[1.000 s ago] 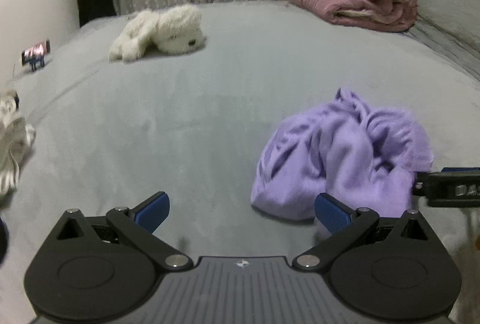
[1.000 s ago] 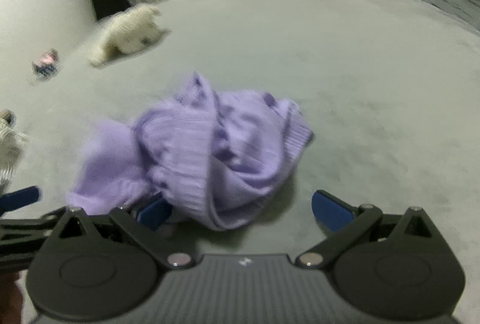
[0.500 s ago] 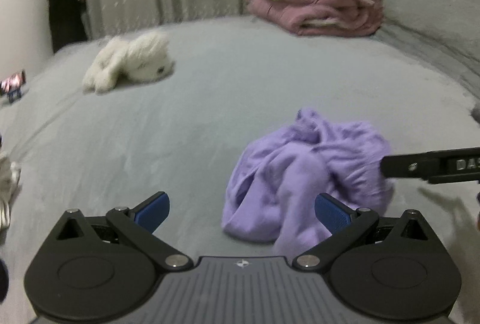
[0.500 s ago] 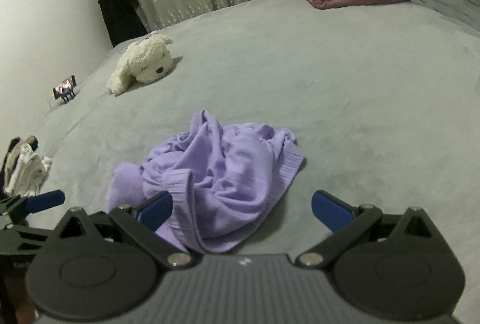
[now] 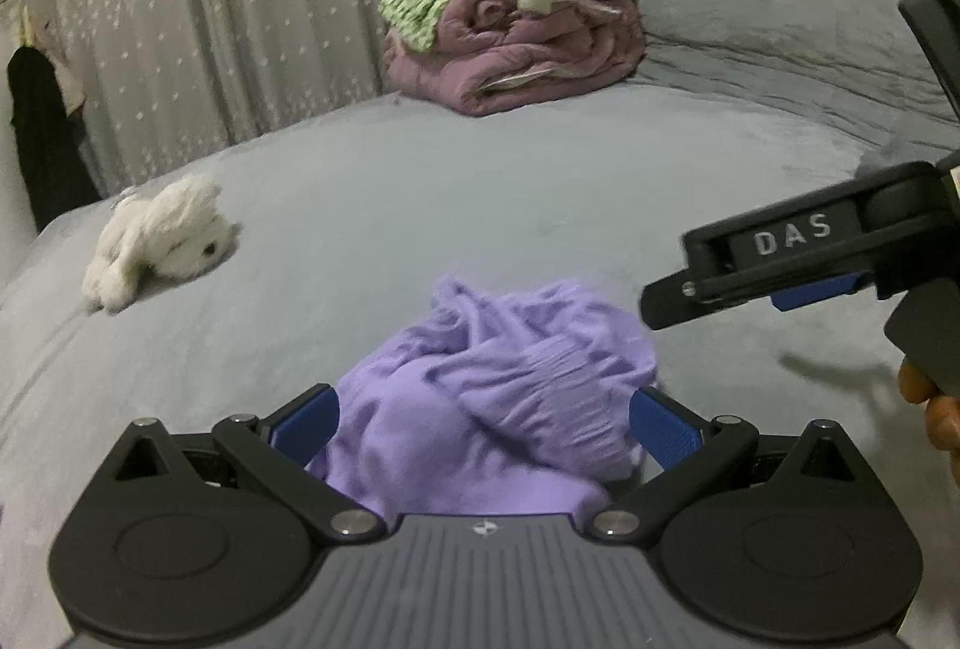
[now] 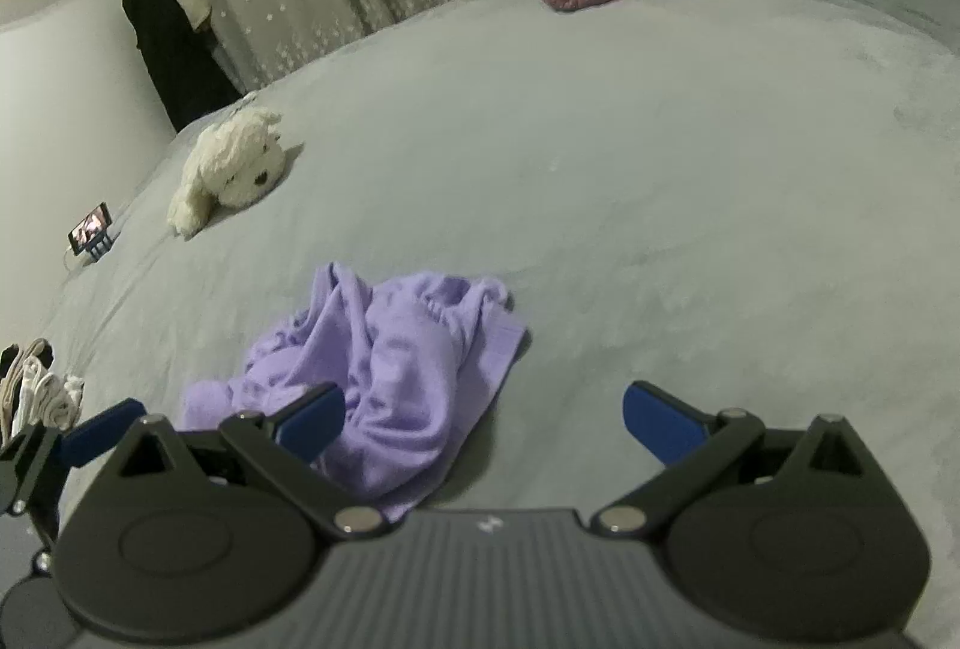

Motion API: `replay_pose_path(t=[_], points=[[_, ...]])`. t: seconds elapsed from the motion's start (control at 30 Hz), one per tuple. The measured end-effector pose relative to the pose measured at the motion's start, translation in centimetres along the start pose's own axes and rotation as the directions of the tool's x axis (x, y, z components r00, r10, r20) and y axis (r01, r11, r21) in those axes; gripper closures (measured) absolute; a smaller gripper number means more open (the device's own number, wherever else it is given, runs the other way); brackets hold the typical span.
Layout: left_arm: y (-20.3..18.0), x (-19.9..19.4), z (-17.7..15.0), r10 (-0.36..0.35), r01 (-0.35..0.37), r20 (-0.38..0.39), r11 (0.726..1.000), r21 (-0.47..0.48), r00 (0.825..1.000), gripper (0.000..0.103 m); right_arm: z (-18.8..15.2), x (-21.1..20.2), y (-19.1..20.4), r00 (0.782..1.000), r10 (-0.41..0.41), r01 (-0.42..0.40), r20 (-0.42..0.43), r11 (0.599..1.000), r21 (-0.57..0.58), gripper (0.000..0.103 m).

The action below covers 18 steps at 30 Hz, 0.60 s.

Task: Fold clothes

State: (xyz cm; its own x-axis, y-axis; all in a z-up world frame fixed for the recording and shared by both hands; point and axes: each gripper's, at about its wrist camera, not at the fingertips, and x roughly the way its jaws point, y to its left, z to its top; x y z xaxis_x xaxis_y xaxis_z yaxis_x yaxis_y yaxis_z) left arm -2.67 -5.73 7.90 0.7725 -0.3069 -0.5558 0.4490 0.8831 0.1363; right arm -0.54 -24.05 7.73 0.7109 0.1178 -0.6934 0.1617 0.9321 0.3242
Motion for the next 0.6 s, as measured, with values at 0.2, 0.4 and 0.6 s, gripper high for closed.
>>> replay_pose_path(t=[0.2, 0.4, 0.6], points=[[-1.7, 1.7, 0.3, 0.006, -0.009, 0.047, 0.998, 0.059, 0.999, 0.0, 0.2, -0.5, -0.4, 0.999, 0.024, -0.025, 0.023, 0.999, 0.025, 0.001], [-1.3, 4.0, 0.0, -0.075, 0.076, -0.049, 0.997, 0.022, 0.996, 0.072, 0.2, -0.7, -0.5, 1.0, 0.008, -0.008, 0.03, 1.0, 0.006, 0.027], [1.7, 1.9, 0.5, -0.132, 0.13, -0.018, 0.987, -0.089, 0.991, 0.08, 0.5, -1.0, -0.8, 0.999, 0.025, -0.025, 0.038, 1.0, 0.005, 0.033]])
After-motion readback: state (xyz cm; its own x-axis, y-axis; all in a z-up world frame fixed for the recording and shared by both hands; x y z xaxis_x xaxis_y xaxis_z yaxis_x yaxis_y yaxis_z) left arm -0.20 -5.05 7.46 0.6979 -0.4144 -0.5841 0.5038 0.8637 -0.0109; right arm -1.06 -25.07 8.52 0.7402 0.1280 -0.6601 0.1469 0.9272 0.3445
